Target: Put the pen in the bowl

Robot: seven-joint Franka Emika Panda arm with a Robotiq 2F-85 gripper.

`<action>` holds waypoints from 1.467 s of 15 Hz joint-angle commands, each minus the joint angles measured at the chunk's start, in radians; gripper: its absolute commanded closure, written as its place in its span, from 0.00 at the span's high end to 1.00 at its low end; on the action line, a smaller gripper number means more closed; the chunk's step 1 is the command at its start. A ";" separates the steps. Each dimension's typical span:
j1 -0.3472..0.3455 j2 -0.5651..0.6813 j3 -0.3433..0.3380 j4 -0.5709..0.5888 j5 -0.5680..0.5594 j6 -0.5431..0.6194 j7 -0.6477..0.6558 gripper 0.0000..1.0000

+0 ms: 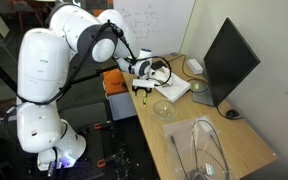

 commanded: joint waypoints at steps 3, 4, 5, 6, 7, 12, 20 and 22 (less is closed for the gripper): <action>0.012 0.100 -0.013 0.102 -0.038 -0.015 -0.019 0.69; 0.012 0.114 -0.013 0.117 -0.040 -0.016 -0.019 0.67; 0.018 0.125 -0.017 0.132 -0.046 -0.018 -0.013 0.69; 0.019 0.138 -0.017 0.145 -0.048 -0.022 -0.014 0.68; 0.023 0.149 -0.019 0.158 -0.051 -0.028 -0.012 0.67; 0.024 0.177 -0.021 0.181 -0.060 -0.033 -0.016 0.19; -0.016 0.090 0.015 0.120 -0.030 0.003 -0.031 0.03; -0.029 0.035 0.026 0.102 -0.003 -0.005 -0.029 0.03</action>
